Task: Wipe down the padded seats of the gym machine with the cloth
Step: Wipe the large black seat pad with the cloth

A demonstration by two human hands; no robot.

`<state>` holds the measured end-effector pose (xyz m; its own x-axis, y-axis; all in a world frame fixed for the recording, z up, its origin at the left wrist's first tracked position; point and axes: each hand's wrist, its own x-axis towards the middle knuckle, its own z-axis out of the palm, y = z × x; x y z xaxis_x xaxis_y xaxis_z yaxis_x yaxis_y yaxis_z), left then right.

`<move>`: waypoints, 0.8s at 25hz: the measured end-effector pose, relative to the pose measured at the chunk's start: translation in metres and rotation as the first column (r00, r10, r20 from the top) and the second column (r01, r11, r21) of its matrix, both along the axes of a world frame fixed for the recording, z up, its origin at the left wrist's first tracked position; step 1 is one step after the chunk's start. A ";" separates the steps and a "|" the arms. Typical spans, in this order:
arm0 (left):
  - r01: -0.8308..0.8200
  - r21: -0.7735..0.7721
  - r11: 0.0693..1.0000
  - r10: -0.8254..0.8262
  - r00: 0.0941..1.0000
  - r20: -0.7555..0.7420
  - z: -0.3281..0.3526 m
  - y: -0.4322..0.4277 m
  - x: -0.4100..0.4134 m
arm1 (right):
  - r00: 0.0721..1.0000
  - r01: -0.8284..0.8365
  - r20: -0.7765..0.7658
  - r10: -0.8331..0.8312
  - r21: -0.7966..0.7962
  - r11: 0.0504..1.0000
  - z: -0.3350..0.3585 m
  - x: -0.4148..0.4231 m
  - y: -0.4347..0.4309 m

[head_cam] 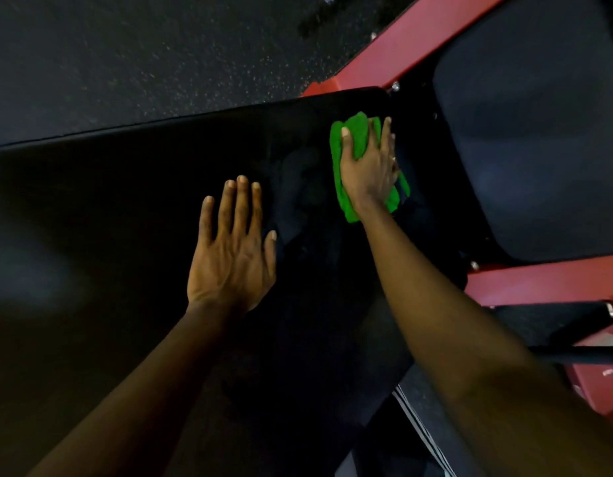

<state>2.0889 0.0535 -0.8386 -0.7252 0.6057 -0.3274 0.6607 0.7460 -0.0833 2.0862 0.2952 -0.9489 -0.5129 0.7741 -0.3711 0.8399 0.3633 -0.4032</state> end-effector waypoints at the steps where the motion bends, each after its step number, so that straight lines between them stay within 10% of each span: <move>1: -0.001 0.000 1.000 0.001 1.000 -0.002 0.000 -0.001 0.000 | 1.000 -0.015 -0.005 0.015 -0.018 1.000 0.004 0.002 -0.006; 8: -0.012 0.014 1.000 0.012 1.000 0.007 0.005 0.002 0.000 | 0.825 -0.539 -0.156 0.544 0.074 0.839 0.039 0.127 -0.077; 11: -0.034 0.002 0.999 0.033 0.998 0.049 0.011 0.002 0.001 | 0.995 -0.097 -0.009 0.097 0.009 0.995 -0.008 0.079 0.002; 14: -0.021 0.119 0.993 0.009 0.995 0.098 0.007 0.032 -0.023 | 0.955 0.283 0.107 -0.277 -0.052 0.958 -0.023 0.038 0.042; 17: 0.036 0.164 0.986 -0.054 0.993 0.107 -0.018 0.081 -0.069 | 0.975 -0.157 -0.158 0.157 0.014 0.988 0.013 0.050 -0.018; 20: 0.008 0.072 0.997 -0.014 0.996 0.083 -0.045 0.098 -0.078 | 0.787 -0.570 -0.228 0.573 0.083 0.817 0.027 0.074 -0.051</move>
